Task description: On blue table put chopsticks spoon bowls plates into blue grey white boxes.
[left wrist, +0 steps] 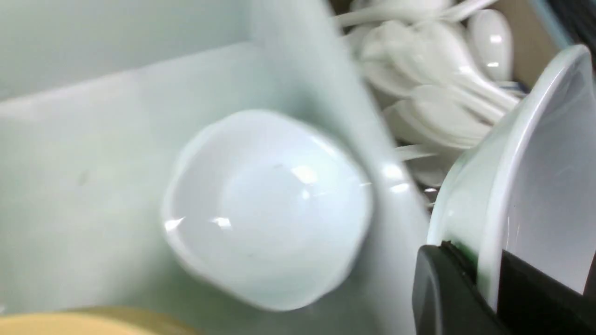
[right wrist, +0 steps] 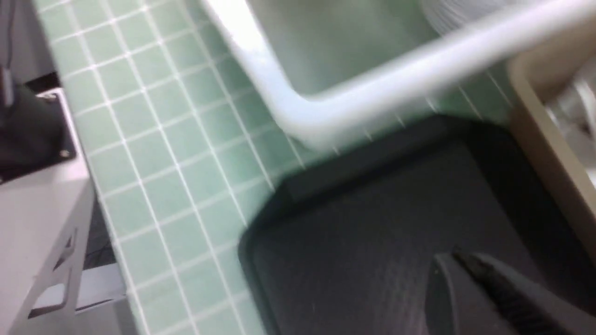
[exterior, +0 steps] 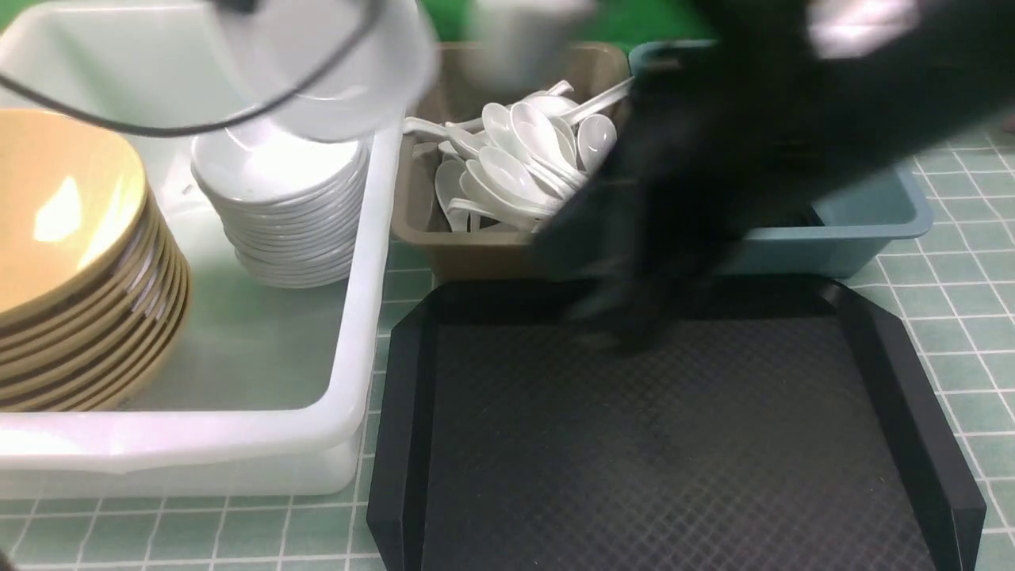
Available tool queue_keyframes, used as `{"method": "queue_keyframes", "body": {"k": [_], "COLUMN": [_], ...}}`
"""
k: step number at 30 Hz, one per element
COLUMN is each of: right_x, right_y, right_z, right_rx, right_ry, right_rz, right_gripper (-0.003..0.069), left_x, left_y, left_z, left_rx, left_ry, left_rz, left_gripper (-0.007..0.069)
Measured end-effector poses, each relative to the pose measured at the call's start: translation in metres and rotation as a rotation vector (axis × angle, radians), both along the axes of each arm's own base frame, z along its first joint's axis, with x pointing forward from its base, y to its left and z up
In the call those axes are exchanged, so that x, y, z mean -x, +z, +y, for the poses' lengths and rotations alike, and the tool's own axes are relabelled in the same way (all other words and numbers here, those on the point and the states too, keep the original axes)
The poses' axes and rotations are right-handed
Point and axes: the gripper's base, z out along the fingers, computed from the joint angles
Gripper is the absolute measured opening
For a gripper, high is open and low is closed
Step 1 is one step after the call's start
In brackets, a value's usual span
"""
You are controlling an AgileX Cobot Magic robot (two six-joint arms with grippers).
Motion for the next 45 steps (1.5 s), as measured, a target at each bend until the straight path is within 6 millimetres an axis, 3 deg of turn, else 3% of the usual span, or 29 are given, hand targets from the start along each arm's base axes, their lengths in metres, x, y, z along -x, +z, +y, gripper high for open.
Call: {"method": "queue_keyframes", "body": {"k": [6, 15, 18, 23, 28, 31, 33, 36, 38, 40, 41, 42, 45], "right_x": [-0.017, -0.032, -0.034, -0.035, -0.035, -0.035, -0.036, -0.039, -0.04, -0.039, -0.038, -0.036, -0.024], "right_y": [-0.002, -0.012, -0.011, -0.011, -0.011, -0.012, -0.012, -0.012, -0.011, -0.009, -0.008, -0.005, 0.006], "right_z": [0.044, 0.057, 0.056, 0.054, 0.053, 0.053, 0.051, 0.049, 0.045, 0.04, 0.039, 0.035, 0.018], "right_rx": [0.029, 0.079, 0.094, 0.114, 0.123, 0.131, 0.146, 0.169, 0.19, 0.211, 0.214, 0.223, 0.203], "right_ry": [0.042, 0.028, 0.022, 0.016, 0.016, 0.014, 0.007, -0.019, -0.048, -0.071, -0.075, -0.082, -0.102], "right_rz": [-0.058, -0.091, -0.106, -0.121, -0.117, -0.12, -0.136, -0.149, -0.158, -0.157, -0.157, -0.156, -0.16], "right_gripper": [0.0053, 0.0058, 0.0061, 0.0064, 0.0065, 0.0065, 0.0065, 0.0067, 0.0069, 0.0071, 0.0071, 0.0071, 0.0074], "left_x": [-0.021, -0.071, -0.079, -0.086, -0.087, -0.086, -0.083, -0.071, -0.059, -0.035, -0.032, -0.011, 0.03], "left_y": [-0.028, -0.092, -0.1, -0.114, -0.117, -0.109, -0.093, -0.057, -0.03, 0.008, 0.012, 0.036, 0.068], "left_z": [0.037, 0.042, 0.043, 0.044, 0.048, 0.049, 0.049, 0.047, 0.047, 0.045, 0.045, 0.043, 0.042], "left_rx": [-0.023, -0.034, -0.039, -0.071, -0.127, -0.134, -0.127, -0.108, -0.099, -0.091, -0.089, -0.088, -0.093], "left_ry": [0.078, 0.034, 0.028, 0.005, -0.005, 0.001, 0.013, 0.032, 0.045, 0.056, 0.056, 0.059, 0.066], "left_rz": [0.04, 0.105, 0.089, 0.107, 0.111, 0.102, 0.099, 0.066, 0.018, -0.064, -0.07, -0.129, -0.213], "left_gripper": [0.0006, 0.0008, 0.0017, 0.0106, 0.0302, 0.0409, 0.0483, 0.0496, 0.0485, 0.0441, 0.0422, 0.0369, 0.0225]}}
